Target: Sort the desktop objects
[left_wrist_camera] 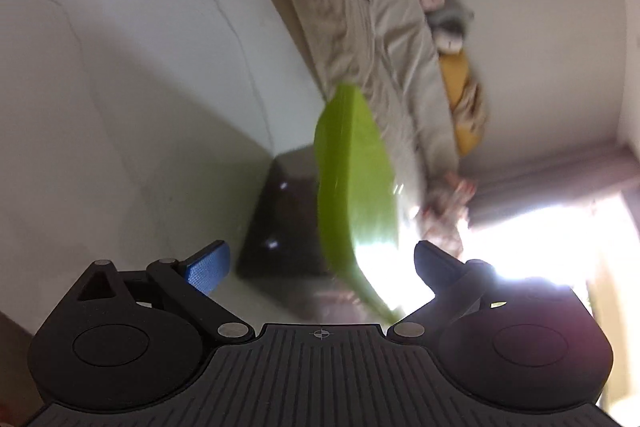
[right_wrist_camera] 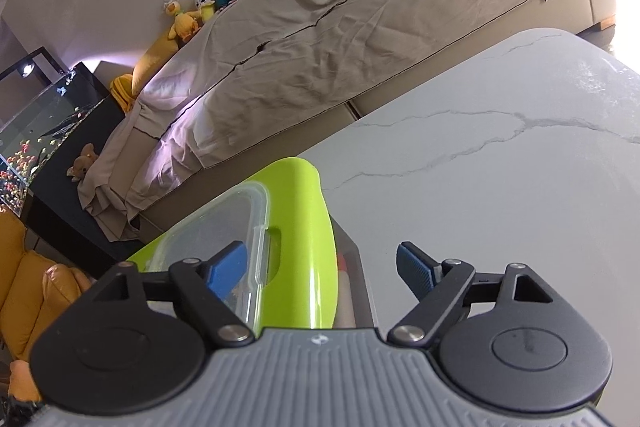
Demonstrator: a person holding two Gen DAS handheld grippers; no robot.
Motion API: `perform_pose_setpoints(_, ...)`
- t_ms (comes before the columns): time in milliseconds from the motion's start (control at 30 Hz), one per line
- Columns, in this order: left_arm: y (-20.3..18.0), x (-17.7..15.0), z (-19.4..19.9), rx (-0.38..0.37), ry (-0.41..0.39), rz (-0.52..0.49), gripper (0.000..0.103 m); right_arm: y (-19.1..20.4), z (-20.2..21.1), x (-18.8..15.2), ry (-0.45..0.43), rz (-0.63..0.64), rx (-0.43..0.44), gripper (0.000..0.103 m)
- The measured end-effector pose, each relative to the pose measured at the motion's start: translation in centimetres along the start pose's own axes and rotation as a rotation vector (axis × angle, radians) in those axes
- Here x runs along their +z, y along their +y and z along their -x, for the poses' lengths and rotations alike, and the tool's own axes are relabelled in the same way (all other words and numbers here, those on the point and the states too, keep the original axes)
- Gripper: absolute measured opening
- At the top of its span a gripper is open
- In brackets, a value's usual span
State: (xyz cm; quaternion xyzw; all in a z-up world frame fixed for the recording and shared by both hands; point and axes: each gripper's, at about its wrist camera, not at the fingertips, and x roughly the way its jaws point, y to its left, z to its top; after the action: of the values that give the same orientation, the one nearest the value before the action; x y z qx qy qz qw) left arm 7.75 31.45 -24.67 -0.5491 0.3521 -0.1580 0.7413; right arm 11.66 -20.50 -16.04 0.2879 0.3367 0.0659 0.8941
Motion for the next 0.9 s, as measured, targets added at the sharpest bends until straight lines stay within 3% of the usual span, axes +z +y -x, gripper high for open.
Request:
perform_pose_setpoints(67, 0.2, 2.6, -2.2, -0.011, 0.041, -0.001, 0.103, -0.4, -1.4, 0.5, 0.044, -0.037, 0.059, 0.084)
perform_pose_setpoints(100, 0.6, 3.9, -3.8, -0.035, 0.097, 0.016, 0.103, -0.8, -1.9, 0.6, 0.061, -0.064, 0.092, 0.084)
perform_pose_setpoints(167, 2.0, 5.6, -7.4, -0.143, 0.226, 0.112, 0.103, -1.7, -2.5, 0.5, 0.079, -0.131, 0.160, 0.084)
perform_pose_setpoints(233, 3.0, 6.5, -10.2, -0.240, 0.298, 0.197, 0.103, -2.6, -3.1, 0.4, 0.096, -0.199, 0.228, 0.082)
perform_pose_setpoints(300, 2.5, 7.1, -12.2, -0.253, 0.289, 0.174, 0.103, -3.6, -3.5, 0.4, 0.109, -0.257, 0.286, 0.082)
perform_pose_setpoints(400, 0.8, 7.6, -13.9, -0.201, 0.283, 0.148, 0.103, -4.2, -3.7, 0.4, 0.130, -0.268, 0.294, 0.078)
perform_pose_setpoints(567, -6.1, 8.3, -13.6, 0.025, 0.242, -0.090, 0.101, -3.7, -4.1, 0.9, 0.141, -0.212, 0.244, 0.079)
perform_pose_setpoints(667, -9.9, 8.6, -13.6, 0.107, 0.223, -0.222, 0.086, -3.2, -4.3, 1.4, 0.137, -0.169, 0.205, 0.071)
perform_pose_setpoints(733, -11.8, 8.7, -13.6, 0.141, 0.215, -0.266, 0.075, -3.2, -4.3, 1.8, 0.130, -0.169, 0.190, 0.066)
perform_pose_setpoints(800, -13.4, 8.5, -13.7, 0.147, 0.215, -0.298, 0.072, -3.5, -3.7, 2.2, 0.112, -0.229, 0.194, 0.064)
perform_pose_setpoints(900, -14.8, 7.3, -13.4, 0.130, 0.217, -0.348, 0.072, -3.3, -2.3, 3.0, 0.070, -0.224, 0.190, 0.064)
